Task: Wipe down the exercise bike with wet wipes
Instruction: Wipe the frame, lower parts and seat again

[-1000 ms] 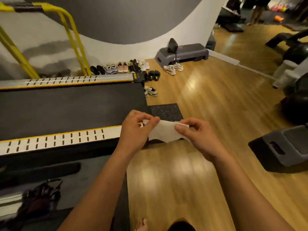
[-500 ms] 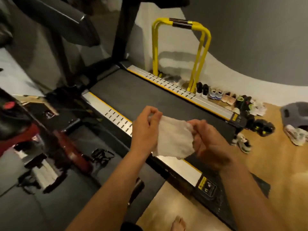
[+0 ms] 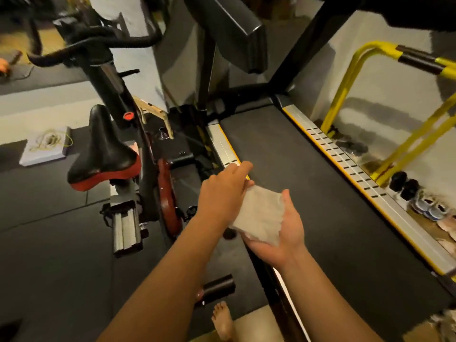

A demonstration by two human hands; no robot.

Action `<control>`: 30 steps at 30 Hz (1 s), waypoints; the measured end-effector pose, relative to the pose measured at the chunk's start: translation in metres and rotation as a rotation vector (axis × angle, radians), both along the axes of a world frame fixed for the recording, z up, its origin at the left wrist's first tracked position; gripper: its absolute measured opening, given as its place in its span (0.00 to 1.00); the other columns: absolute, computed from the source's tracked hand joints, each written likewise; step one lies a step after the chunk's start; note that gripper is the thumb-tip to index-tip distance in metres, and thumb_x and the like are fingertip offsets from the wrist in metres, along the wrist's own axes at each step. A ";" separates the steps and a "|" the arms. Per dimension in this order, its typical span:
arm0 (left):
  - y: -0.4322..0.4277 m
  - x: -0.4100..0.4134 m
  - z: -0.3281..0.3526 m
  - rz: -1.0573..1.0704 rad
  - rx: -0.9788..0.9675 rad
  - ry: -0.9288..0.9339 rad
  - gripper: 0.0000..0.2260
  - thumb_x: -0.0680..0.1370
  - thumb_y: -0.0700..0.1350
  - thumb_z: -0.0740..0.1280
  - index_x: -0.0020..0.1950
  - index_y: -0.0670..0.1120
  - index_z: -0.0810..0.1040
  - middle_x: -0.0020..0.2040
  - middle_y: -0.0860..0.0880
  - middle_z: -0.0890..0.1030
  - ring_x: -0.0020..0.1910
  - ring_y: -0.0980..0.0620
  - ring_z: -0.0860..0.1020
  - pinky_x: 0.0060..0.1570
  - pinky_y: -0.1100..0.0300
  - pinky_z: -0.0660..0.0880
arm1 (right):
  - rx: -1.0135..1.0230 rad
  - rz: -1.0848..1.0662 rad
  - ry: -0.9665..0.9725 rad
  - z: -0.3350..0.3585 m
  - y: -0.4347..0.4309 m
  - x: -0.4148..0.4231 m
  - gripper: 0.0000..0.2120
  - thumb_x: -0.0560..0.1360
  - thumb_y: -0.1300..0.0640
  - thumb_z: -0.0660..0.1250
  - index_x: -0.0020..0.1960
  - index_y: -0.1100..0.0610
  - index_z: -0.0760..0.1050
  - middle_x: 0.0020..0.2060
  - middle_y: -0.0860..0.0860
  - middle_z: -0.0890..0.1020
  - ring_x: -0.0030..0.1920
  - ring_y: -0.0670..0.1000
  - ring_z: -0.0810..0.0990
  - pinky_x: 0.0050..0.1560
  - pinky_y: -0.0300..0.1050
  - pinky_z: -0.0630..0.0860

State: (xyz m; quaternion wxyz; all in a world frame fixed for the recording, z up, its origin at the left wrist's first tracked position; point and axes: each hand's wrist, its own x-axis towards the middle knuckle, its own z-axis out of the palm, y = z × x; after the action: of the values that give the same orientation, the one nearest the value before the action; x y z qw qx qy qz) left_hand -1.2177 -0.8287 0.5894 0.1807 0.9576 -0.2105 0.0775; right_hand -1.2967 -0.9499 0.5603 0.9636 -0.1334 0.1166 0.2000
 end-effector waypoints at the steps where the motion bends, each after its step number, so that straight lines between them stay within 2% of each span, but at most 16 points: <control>1: 0.003 0.009 -0.001 0.031 0.046 -0.038 0.14 0.80 0.51 0.65 0.64 0.49 0.73 0.54 0.47 0.77 0.48 0.39 0.79 0.39 0.51 0.72 | -0.042 0.013 0.030 0.014 0.008 0.014 0.35 0.73 0.34 0.59 0.68 0.59 0.74 0.68 0.59 0.74 0.70 0.59 0.70 0.76 0.55 0.57; 3: 0.003 0.023 -0.001 0.085 0.039 -0.149 0.14 0.78 0.50 0.67 0.62 0.48 0.76 0.56 0.46 0.77 0.51 0.43 0.78 0.44 0.51 0.72 | -0.091 0.050 0.013 0.025 0.017 0.037 0.29 0.74 0.41 0.65 0.67 0.59 0.75 0.69 0.58 0.73 0.70 0.57 0.69 0.76 0.53 0.56; 5: 0.000 0.035 0.004 0.105 -0.059 -0.240 0.17 0.79 0.53 0.61 0.64 0.46 0.76 0.63 0.44 0.76 0.62 0.45 0.75 0.60 0.46 0.71 | -0.151 0.053 0.049 0.027 0.019 0.060 0.26 0.73 0.50 0.70 0.68 0.57 0.74 0.71 0.56 0.71 0.72 0.55 0.68 0.76 0.51 0.56; 7: -0.004 0.043 0.009 0.060 -0.083 -0.107 0.27 0.80 0.57 0.48 0.73 0.44 0.69 0.73 0.42 0.68 0.75 0.44 0.63 0.73 0.42 0.60 | -0.170 0.036 0.075 0.039 0.024 0.083 0.26 0.76 0.47 0.64 0.71 0.54 0.71 0.73 0.55 0.69 0.74 0.54 0.66 0.76 0.52 0.56; 8: -0.005 0.047 0.009 0.012 -0.046 0.013 0.32 0.79 0.59 0.42 0.77 0.43 0.63 0.77 0.43 0.62 0.78 0.45 0.55 0.76 0.41 0.52 | -0.177 0.021 0.085 0.042 0.027 0.095 0.26 0.78 0.44 0.60 0.72 0.54 0.71 0.72 0.56 0.70 0.73 0.55 0.67 0.76 0.52 0.57; 10: -0.002 0.056 0.000 -0.058 -0.009 0.186 0.38 0.75 0.61 0.32 0.80 0.44 0.53 0.81 0.46 0.53 0.80 0.49 0.45 0.76 0.43 0.41 | -0.163 0.012 0.117 0.041 0.035 0.115 0.27 0.79 0.40 0.56 0.70 0.55 0.72 0.68 0.57 0.75 0.70 0.56 0.71 0.75 0.52 0.59; 12: 0.013 0.077 -0.015 -0.047 -0.011 0.254 0.39 0.74 0.61 0.30 0.81 0.45 0.50 0.81 0.48 0.50 0.79 0.50 0.41 0.76 0.43 0.37 | -0.138 0.026 0.160 0.034 0.049 0.135 0.27 0.79 0.40 0.56 0.70 0.55 0.73 0.66 0.56 0.77 0.68 0.55 0.73 0.74 0.51 0.60; 15: 0.031 0.109 -0.015 -0.004 -0.010 0.258 0.35 0.77 0.60 0.34 0.81 0.44 0.47 0.81 0.47 0.48 0.79 0.50 0.40 0.76 0.43 0.36 | -0.154 0.046 0.175 0.027 0.067 0.168 0.25 0.80 0.43 0.56 0.70 0.55 0.72 0.66 0.56 0.77 0.68 0.55 0.73 0.73 0.51 0.62; 18: 0.045 0.135 -0.002 0.051 -0.201 0.277 0.29 0.83 0.58 0.45 0.81 0.48 0.48 0.81 0.50 0.47 0.79 0.55 0.38 0.76 0.47 0.34 | -0.177 0.112 0.183 0.019 0.080 0.211 0.22 0.80 0.46 0.57 0.67 0.55 0.76 0.63 0.55 0.79 0.63 0.56 0.78 0.69 0.53 0.69; 21: 0.065 0.165 0.001 0.147 -0.325 0.262 0.27 0.82 0.59 0.48 0.80 0.53 0.52 0.81 0.54 0.48 0.78 0.59 0.39 0.76 0.50 0.33 | -0.145 0.136 0.205 0.010 0.083 0.262 0.24 0.81 0.46 0.54 0.65 0.61 0.76 0.59 0.59 0.81 0.58 0.58 0.81 0.64 0.55 0.74; 24: 0.080 0.201 -0.011 0.315 -0.350 0.282 0.27 0.81 0.61 0.47 0.80 0.55 0.55 0.81 0.56 0.51 0.78 0.61 0.41 0.77 0.50 0.35 | -0.135 0.173 0.231 0.005 0.078 0.316 0.25 0.81 0.45 0.53 0.65 0.63 0.74 0.62 0.62 0.79 0.65 0.60 0.75 0.71 0.56 0.66; 26: 0.088 0.224 -0.021 0.439 -0.404 0.335 0.24 0.83 0.58 0.49 0.79 0.55 0.56 0.80 0.55 0.53 0.78 0.60 0.43 0.77 0.51 0.36 | -0.135 0.164 0.240 0.003 0.072 0.356 0.24 0.82 0.46 0.53 0.66 0.61 0.74 0.63 0.61 0.79 0.67 0.60 0.74 0.74 0.54 0.62; 30: 0.101 0.250 -0.029 0.631 -0.434 0.392 0.22 0.84 0.55 0.53 0.78 0.53 0.60 0.80 0.55 0.55 0.78 0.59 0.46 0.76 0.54 0.38 | -0.137 0.147 0.259 0.000 0.059 0.418 0.23 0.82 0.45 0.53 0.67 0.57 0.74 0.61 0.57 0.81 0.64 0.59 0.78 0.73 0.52 0.65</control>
State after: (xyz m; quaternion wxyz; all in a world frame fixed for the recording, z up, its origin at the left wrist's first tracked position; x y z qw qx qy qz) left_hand -0.9676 -0.7274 0.5601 0.3818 0.9116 0.1521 -0.0119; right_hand -0.8787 -0.8908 0.5603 0.9120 -0.1799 0.2430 0.2773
